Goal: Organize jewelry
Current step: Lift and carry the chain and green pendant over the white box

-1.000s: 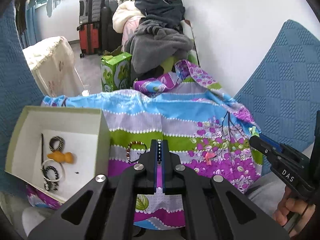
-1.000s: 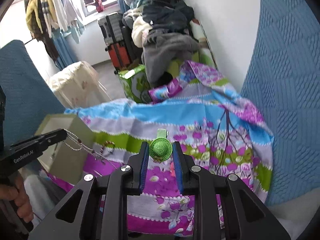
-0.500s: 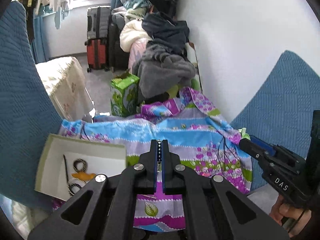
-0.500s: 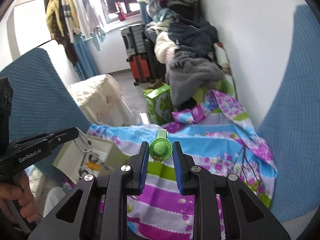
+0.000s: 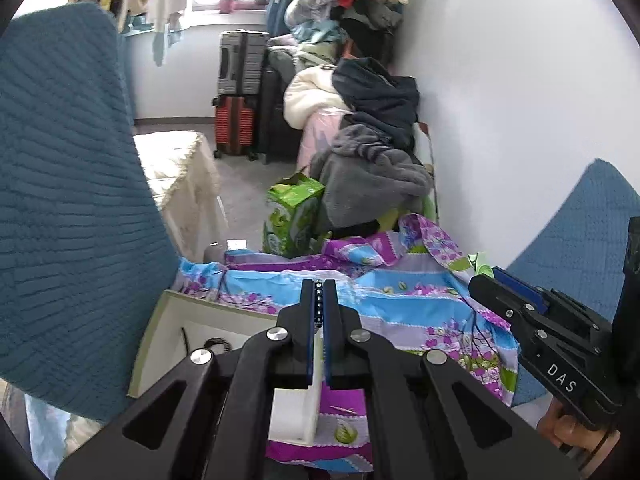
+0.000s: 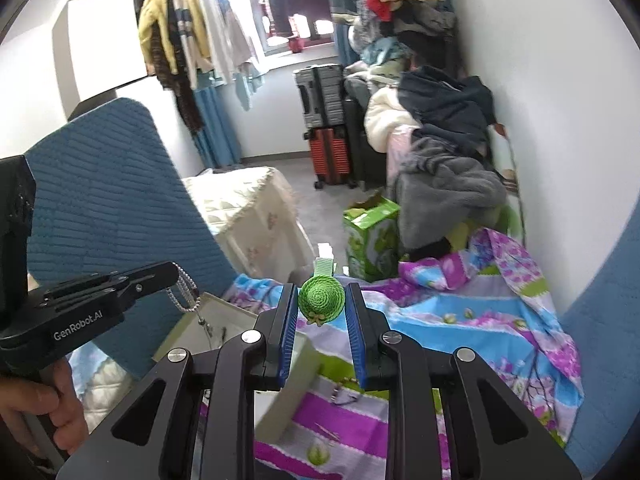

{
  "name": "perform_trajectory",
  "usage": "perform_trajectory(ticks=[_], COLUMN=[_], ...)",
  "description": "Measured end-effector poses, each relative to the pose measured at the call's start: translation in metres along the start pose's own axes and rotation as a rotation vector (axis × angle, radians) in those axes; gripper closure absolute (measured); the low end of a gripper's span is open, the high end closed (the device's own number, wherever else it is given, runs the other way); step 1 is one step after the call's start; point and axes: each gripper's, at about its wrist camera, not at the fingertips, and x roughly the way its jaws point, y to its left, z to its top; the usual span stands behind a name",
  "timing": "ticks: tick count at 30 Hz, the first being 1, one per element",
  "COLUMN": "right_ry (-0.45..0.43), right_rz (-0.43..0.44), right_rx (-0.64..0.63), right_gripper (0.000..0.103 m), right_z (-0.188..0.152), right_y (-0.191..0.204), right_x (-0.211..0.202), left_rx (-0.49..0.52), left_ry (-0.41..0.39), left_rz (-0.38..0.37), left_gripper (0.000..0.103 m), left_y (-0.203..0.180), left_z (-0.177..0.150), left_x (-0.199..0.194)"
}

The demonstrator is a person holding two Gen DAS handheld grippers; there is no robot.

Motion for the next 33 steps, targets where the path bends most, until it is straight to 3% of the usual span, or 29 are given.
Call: perform_trajectory(ticks=[9,33], right_ry=[0.062,0.385], right_rz=[0.066,0.102], right_rx=[-0.050,-0.122], right_gripper=[0.081,0.081], right_z=[-0.002,-0.075], right_y=[0.041,0.070], right_x=[0.042,0.168], left_rx=[-0.073,-0.196], left_ry=[0.026,0.284], left_rz=[0.066,0.088], left_gripper=[0.101,0.101], left_y=[0.049,0.120], left_z=[-0.012,-0.080], left_x=[0.011,0.114])
